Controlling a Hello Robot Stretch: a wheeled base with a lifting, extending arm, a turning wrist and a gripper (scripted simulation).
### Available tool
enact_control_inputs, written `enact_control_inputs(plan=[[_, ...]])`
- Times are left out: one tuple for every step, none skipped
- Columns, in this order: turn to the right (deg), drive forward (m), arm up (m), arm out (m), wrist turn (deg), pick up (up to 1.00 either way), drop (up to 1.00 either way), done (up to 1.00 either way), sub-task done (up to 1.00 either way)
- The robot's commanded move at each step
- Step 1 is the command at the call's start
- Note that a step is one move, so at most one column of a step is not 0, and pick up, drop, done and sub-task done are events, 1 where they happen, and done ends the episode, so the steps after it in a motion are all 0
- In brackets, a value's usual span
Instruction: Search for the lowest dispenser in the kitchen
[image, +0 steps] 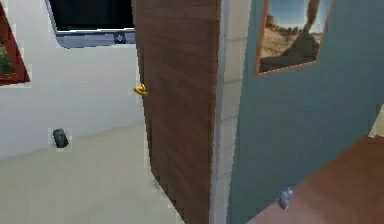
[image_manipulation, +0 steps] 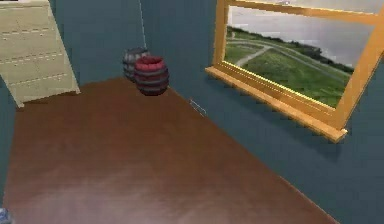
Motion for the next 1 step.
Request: enact_control_inputs(plan=[[0.0,0.05,0.0,0.0,0.0,0.0,0.0,0.0,0.0]])
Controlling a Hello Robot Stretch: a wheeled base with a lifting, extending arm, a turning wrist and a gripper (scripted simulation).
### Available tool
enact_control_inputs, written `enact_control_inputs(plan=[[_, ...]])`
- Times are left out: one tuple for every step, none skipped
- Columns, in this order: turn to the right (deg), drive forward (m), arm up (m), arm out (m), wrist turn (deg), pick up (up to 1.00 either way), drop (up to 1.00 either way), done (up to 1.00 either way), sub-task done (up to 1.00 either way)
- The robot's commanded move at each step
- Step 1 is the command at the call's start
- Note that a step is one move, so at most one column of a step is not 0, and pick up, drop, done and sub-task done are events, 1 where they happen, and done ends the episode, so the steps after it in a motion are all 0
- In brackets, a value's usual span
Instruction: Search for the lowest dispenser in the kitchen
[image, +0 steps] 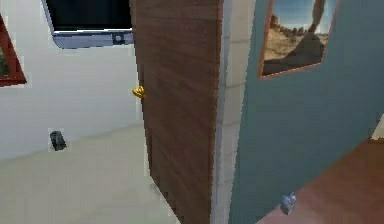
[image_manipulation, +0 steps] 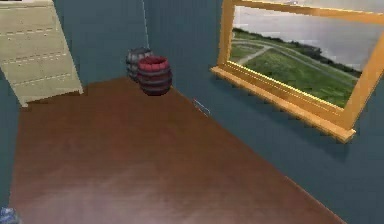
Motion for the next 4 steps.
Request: enact_control_inputs(plan=[[-30.0,0.0,0.0,0.0,0.0,0.0,0.0,0.0,0.0],[0.0,1.0,0.0,0.0,0.0,0.0,0.0,0.0,0.0],[0.0,0.65,0.0,0.0,0.0,0.0,0.0,0.0,0.0],[0.0,0.4,0.0,0.0,0.0,0.0,0.0,0.0,0.0]])
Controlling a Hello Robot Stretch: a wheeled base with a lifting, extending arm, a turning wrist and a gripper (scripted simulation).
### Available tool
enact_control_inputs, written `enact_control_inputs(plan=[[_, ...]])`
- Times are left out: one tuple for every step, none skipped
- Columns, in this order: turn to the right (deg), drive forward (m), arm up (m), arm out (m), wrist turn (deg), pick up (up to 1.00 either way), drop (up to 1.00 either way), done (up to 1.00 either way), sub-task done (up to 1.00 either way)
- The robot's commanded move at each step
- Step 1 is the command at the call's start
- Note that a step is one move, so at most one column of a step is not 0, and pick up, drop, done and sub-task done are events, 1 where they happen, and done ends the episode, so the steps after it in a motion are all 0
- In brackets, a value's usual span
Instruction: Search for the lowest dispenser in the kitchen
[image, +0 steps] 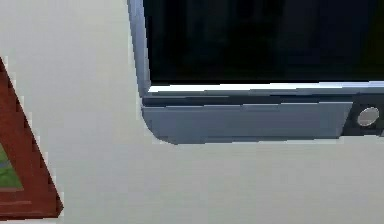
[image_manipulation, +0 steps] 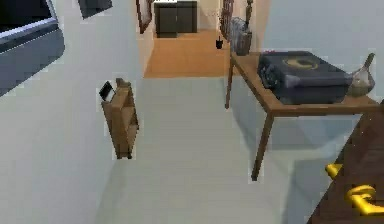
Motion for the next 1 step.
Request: enact_control_inputs(plan=[[45.0,0.0,0.0,0.0,0.0,0.0,0.0,0.0,0.0]])
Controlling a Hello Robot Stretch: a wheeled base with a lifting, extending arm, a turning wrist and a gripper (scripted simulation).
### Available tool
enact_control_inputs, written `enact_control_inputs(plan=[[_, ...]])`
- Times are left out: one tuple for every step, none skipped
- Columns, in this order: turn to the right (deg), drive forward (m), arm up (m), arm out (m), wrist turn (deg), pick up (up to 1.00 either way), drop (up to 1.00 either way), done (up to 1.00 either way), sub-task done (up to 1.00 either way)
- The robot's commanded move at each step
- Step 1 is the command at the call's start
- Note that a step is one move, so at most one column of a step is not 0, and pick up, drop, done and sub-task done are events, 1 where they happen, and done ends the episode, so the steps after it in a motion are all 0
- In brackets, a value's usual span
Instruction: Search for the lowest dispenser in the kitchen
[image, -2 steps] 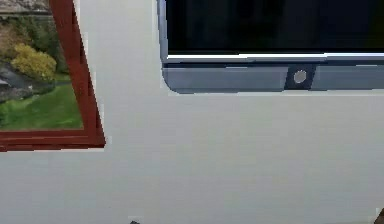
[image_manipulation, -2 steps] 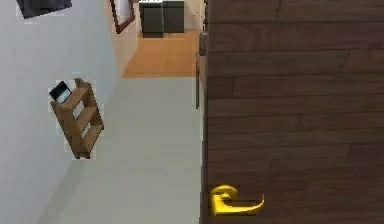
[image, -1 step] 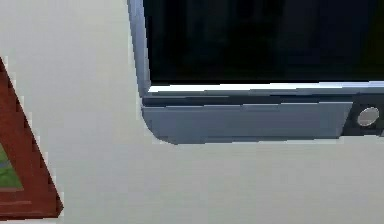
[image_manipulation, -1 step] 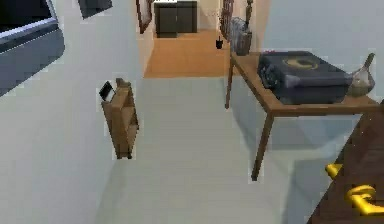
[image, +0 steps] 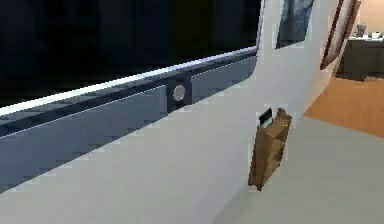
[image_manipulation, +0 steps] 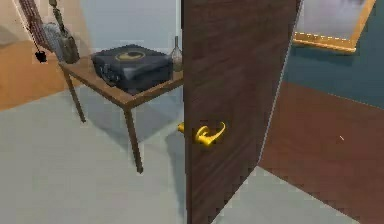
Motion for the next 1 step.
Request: enact_control_inputs(plan=[[45.0,0.0,0.0,0.0,0.0,0.0,0.0,0.0,0.0]])
